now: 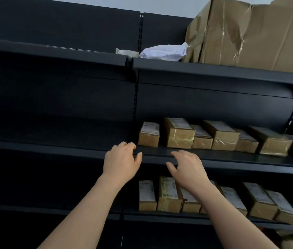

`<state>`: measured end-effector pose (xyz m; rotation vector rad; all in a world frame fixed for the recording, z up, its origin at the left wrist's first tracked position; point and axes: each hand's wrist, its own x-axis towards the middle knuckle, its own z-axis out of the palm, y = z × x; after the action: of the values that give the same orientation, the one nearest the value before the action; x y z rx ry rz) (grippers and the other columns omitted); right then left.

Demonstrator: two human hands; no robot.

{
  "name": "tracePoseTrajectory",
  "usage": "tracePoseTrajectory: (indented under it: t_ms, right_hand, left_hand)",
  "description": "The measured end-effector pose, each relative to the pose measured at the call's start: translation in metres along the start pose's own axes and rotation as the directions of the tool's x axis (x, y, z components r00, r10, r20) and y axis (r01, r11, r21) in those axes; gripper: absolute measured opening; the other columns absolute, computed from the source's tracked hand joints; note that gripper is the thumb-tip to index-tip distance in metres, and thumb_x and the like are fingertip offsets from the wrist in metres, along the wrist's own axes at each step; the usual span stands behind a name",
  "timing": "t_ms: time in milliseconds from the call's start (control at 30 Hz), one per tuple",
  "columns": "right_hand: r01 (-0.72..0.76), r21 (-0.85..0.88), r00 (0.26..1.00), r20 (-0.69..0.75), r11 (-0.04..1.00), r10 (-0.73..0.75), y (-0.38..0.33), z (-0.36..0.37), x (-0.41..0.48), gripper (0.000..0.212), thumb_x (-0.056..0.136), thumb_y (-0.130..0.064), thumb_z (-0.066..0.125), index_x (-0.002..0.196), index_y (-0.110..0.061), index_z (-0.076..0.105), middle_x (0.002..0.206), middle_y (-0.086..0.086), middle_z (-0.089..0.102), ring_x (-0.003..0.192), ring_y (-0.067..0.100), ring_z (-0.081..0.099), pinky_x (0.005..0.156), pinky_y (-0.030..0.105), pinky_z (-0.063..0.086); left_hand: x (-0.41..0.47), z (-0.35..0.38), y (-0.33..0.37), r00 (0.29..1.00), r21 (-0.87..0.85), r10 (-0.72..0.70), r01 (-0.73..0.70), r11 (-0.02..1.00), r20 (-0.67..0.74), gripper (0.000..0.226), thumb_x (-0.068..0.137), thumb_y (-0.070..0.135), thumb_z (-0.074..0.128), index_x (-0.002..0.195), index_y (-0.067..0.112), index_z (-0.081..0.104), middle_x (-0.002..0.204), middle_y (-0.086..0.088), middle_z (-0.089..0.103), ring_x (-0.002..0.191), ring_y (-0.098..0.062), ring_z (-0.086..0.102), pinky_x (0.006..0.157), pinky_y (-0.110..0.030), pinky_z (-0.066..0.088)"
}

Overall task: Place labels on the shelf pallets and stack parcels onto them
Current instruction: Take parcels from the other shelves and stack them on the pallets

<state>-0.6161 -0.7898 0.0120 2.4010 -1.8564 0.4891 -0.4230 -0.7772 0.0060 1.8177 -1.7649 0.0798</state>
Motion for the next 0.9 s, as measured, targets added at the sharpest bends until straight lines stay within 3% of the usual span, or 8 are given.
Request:
tracePoseTrajectory:
  t_ms: [100, 233, 400, 633, 800, 900]
  right_hand:
    - [-0.069, -0.016, 0.998, 0.003, 0.997, 0.069, 0.003, 0.000, 0.036, 0.033, 0.097, -0.038, 0.045, 0.114, -0.014, 0.060, 0.113, 0.007, 0.062, 0.109, 0.026, 0.056, 0.094, 0.037, 0.040]
    - [-0.107, 0.020, 0.993, -0.052, 0.994, 0.108, 0.012, 0.001, 0.084, 0.044, 0.096, -0.037, 0.048, 0.136, -0.017, 0.050, 0.140, 0.007, 0.050, 0.131, 0.026, 0.043, 0.109, 0.038, 0.031]
    - [-0.151, -0.013, 0.988, -0.040, 0.988, 0.150, 0.020, 0.008, 0.131, 0.052, 0.098, -0.040, 0.044, 0.146, -0.022, 0.037, 0.158, 0.005, 0.028, 0.146, 0.025, 0.021, 0.119, 0.043, 0.018]
    - [-0.113, -0.056, 0.990, -0.090, 0.992, 0.107, 0.032, 0.024, 0.143, 0.049, 0.099, -0.034, 0.044, 0.145, -0.018, 0.038, 0.151, 0.002, 0.040, 0.142, 0.022, 0.030, 0.118, 0.038, 0.016]
    - [-0.088, -0.042, 0.989, -0.127, 0.995, 0.082, 0.037, 0.029, 0.142, 0.048, 0.099, -0.032, 0.046, 0.145, -0.019, 0.040, 0.150, 0.001, 0.042, 0.140, 0.021, 0.034, 0.118, 0.037, 0.020]
    - [-0.093, -0.042, 0.987, -0.138, 0.995, 0.086, 0.040, 0.031, 0.142, 0.048, 0.098, -0.031, 0.046, 0.145, -0.021, 0.041, 0.149, -0.001, 0.043, 0.139, 0.021, 0.035, 0.117, 0.037, 0.022]
  left_hand:
    - [0.038, 0.014, -0.008, 0.999, -0.032, -0.018, 0.019, 0.999, 0.028, 0.039, 0.093, 0.044, 0.049, 0.122, 0.020, 0.059, 0.115, -0.002, 0.061, 0.102, -0.023, 0.057, 0.083, -0.039, 0.049]
    - [0.095, 0.025, -0.015, 0.986, -0.007, -0.067, 0.069, 0.998, 0.153, 0.045, 0.096, 0.048, 0.041, 0.129, 0.020, 0.052, 0.125, -0.002, 0.056, 0.108, -0.023, 0.054, 0.086, -0.039, 0.049]
    - [0.150, 0.052, -0.015, 0.975, -0.059, -0.061, 0.075, 0.995, 0.214, 0.051, 0.094, 0.052, 0.041, 0.126, 0.013, 0.052, 0.125, -0.009, 0.057, 0.111, -0.029, 0.053, 0.089, -0.043, 0.049]
    - [0.179, 0.085, -0.009, 0.887, 0.024, -0.203, 0.212, 0.977, 0.415, 0.083, 0.084, 0.075, 0.034, 0.138, 0.013, 0.040, 0.140, -0.014, 0.042, 0.126, -0.035, 0.039, 0.100, -0.044, 0.039]
    - [0.165, 0.098, -0.011, 0.876, -0.096, -0.233, 0.299, 0.949, 0.422, 0.076, 0.086, 0.072, 0.033, 0.137, 0.015, 0.040, 0.138, -0.011, 0.046, 0.125, -0.033, 0.042, 0.102, -0.045, 0.036]
    - [0.151, 0.102, -0.011, 0.904, -0.323, -0.180, 0.316, 0.892, 0.388, 0.058, 0.090, 0.060, 0.042, 0.129, 0.017, 0.039, 0.131, -0.003, 0.054, 0.116, -0.028, 0.052, 0.099, -0.046, 0.041]
